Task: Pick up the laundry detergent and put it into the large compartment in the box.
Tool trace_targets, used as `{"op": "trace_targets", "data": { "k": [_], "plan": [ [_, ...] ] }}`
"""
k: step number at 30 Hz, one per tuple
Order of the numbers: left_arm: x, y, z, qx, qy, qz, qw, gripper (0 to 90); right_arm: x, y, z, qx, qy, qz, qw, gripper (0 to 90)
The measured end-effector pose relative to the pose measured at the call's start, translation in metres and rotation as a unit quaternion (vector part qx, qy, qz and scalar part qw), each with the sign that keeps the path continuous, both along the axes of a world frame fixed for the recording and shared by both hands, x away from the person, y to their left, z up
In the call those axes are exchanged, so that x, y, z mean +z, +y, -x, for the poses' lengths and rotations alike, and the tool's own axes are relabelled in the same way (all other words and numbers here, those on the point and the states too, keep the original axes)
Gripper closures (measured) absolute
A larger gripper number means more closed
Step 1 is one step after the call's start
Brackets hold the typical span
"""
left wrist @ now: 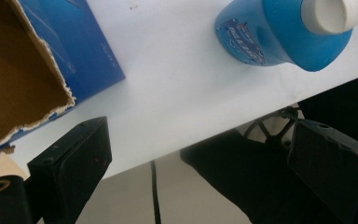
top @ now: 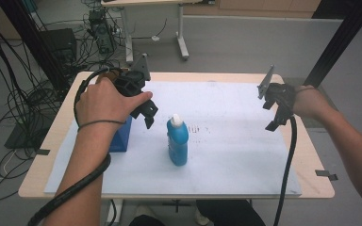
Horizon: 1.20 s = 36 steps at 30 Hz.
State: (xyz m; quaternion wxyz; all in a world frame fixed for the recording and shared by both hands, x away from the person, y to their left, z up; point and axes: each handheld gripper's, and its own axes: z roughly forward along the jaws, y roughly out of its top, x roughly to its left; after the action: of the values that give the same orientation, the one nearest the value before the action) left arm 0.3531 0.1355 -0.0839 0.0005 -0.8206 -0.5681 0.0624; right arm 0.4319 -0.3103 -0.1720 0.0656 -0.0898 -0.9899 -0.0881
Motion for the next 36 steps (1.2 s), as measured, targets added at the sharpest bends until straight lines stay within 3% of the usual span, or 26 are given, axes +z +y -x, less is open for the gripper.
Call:
{"op": "trace_targets", "data": {
  "k": [7,10,14,21,31,36],
  "plan": [
    [0.005,-0.011,0.003,0.038,0.0,0.007,0.9993,6.3,-0.004,-0.007,-0.002,0.001,0.004,-0.005,1.0,3.8],
    [0.006,-0.017,0.002,0.053,0.007,0.008,0.9985,6.3,-0.005,-0.01,-0.002,0.0,0.004,-0.006,1.0,3.9],
    [0.011,-0.026,0.004,0.078,0.002,0.011,0.9969,6.2,-0.005,-0.013,-0.001,0.002,0.002,-0.005,1.0,3.9],
    [0.017,-0.044,0.004,0.1,0.001,0.006,0.9949,6.3,-0.008,-0.017,-0.002,0.005,0.005,-0.008,0.9999,3.8],
    [0.022,-0.05,0.005,0.154,0.006,0.01,0.988,5.7,-0.005,-0.018,0.004,0.014,-0.003,-0.013,0.9998,3.9],
    [0.019,-0.052,0.003,0.183,0.01,0.007,0.983,5.8,-0.006,-0.019,0.008,0.015,-0.005,-0.017,0.9997,3.8]
  ]
}}
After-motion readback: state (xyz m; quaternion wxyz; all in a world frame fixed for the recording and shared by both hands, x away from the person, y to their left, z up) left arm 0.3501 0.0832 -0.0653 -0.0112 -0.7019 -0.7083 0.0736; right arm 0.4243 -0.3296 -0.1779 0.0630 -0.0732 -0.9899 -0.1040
